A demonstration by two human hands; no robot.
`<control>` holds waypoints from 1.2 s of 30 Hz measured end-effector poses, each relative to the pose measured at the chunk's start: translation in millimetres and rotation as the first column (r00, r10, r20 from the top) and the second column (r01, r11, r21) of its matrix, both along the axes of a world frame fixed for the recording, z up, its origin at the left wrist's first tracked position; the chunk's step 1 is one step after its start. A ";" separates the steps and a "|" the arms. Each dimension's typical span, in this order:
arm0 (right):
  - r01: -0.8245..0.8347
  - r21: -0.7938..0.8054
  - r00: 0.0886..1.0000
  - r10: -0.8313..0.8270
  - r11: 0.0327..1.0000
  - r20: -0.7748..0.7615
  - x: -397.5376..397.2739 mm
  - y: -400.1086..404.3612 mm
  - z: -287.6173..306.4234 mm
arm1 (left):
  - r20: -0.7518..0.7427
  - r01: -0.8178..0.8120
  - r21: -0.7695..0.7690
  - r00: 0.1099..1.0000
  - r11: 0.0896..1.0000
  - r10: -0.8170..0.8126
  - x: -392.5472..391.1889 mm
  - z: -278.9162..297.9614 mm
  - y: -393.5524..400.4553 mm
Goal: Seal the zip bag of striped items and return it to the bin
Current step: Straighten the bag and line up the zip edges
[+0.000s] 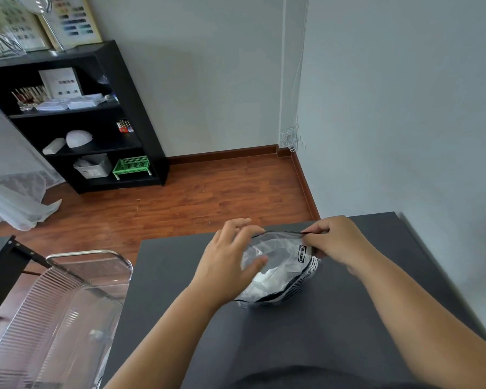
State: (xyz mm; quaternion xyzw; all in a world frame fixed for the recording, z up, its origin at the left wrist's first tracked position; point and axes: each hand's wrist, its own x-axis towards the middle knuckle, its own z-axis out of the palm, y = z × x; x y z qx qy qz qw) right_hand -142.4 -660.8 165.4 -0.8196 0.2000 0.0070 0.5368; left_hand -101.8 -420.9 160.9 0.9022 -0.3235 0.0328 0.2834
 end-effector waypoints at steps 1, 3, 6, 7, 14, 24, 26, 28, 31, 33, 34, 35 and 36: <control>0.012 0.023 1.000 -0.011 1.000 -0.011 1.2 0.2 0.0 | -0.011 0.056 0.008 0.998 0.998 -0.056 -6.4 1.8 -3.6; 0.018 0.038 0.999 -0.017 0.999 -0.038 2.6 3.0 -0.5 | -0.036 0.102 0.080 0.994 0.992 -0.100 -16.7 1.7 -11.6; 0.010 0.036 0.997 -0.007 0.999 -0.080 4.7 10.2 -0.5 | -0.034 0.089 0.282 0.996 0.955 -0.083 -19.1 -1.9 -23.2; 0.003 0.036 0.997 0.000 0.999 -0.081 5.2 12.4 -0.2 | -0.029 0.076 0.311 0.997 0.947 -0.071 -18.2 -2.0 -26.0; -0.101 0.325 0.995 0.095 0.940 0.034 2.4 13.8 3.7 | -0.113 0.075 0.124 0.992 0.989 -0.061 -1.8 5.4 -34.7; -0.336 0.005 0.938 0.335 0.942 -0.082 -21.4 9.9 -42.0 | -0.527 -0.297 -0.244 0.840 0.923 0.131 21.4 0.6 -16.8; -0.226 -0.039 0.974 0.226 0.973 -0.001 -22.1 15.3 -48.6 | -0.559 -0.311 -0.289 0.823 0.906 0.104 24.8 -0.3 -10.9; -0.181 -0.038 0.981 0.183 0.983 0.060 -20.8 16.9 -53.0 | -0.589 -0.326 -0.326 0.804 0.888 0.079 26.4 0.7 -5.8; -0.195 0.014 0.976 0.193 0.981 0.106 -19.5 16.2 -55.4 | -0.570 -0.344 -0.325 0.815 0.881 0.108 28.3 0.1 -4.9; -0.191 0.108 0.975 0.177 0.976 0.133 -19.6 14.9 -54.9 | -0.520 -0.354 -0.356 0.844 0.865 0.131 29.6 -0.2 -5.9; -0.181 0.170 0.977 0.158 0.969 0.143 -20.3 14.5 -54.6 | -0.497 -0.358 -0.379 0.857 0.854 0.139 30.8 0.0 -5.8; -0.169 0.227 0.979 0.137 0.959 0.148 -21.3 14.0 -55.1 | -0.482 -0.363 -0.396 0.864 0.843 0.145 32.3 0.4 -5.2; -0.157 0.276 0.982 0.119 0.948 0.150 -22.4 13.2 -56.2 | -0.474 -0.370 -0.408 0.867 0.835 0.153 33.9 1.5 -4.0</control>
